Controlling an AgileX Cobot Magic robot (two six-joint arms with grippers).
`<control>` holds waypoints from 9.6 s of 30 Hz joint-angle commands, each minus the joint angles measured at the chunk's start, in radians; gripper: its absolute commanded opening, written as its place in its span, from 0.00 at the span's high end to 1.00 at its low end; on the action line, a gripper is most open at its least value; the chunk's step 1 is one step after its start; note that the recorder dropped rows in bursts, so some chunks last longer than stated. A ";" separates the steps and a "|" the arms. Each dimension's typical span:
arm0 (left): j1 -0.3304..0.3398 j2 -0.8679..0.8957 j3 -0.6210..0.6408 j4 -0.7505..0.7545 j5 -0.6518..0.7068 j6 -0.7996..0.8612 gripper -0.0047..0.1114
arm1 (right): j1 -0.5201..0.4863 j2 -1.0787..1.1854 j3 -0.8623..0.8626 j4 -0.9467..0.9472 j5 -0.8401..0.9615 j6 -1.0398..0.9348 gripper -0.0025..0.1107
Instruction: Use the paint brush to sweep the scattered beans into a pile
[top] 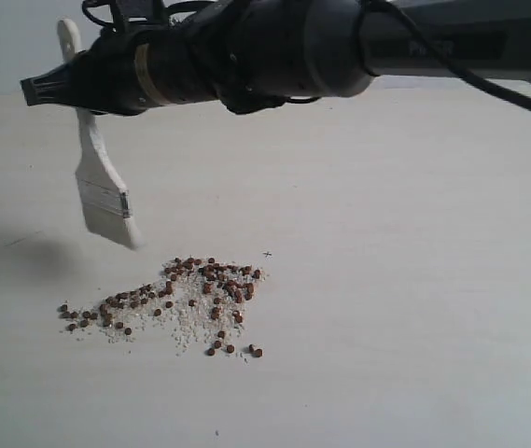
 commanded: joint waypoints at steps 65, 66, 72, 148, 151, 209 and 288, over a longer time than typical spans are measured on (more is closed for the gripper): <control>0.003 -0.006 0.000 -0.004 -0.001 0.001 0.96 | 0.608 0.253 -0.078 0.277 1.366 0.101 0.98; 0.003 -0.006 0.000 -0.004 -0.001 0.001 0.96 | 0.605 0.253 -0.069 0.280 1.366 0.101 0.98; 0.003 -0.006 0.000 -0.004 -0.001 0.001 0.96 | 0.586 0.246 -0.017 0.285 1.366 0.088 0.98; 0.003 -0.006 0.000 -0.004 -0.001 0.001 0.96 | -0.037 -0.407 0.937 0.752 -0.575 -1.292 0.98; 0.003 -0.006 0.000 -0.004 -0.001 0.001 0.96 | -0.092 -0.388 0.938 0.719 -0.686 -1.280 0.98; 0.003 -0.006 0.000 -0.004 -0.001 0.001 0.96 | -0.242 -0.376 0.809 0.012 -0.941 -1.016 0.98; 0.003 -0.006 0.000 -0.004 -0.001 0.001 0.96 | 0.412 -0.144 0.736 0.012 1.366 0.106 0.98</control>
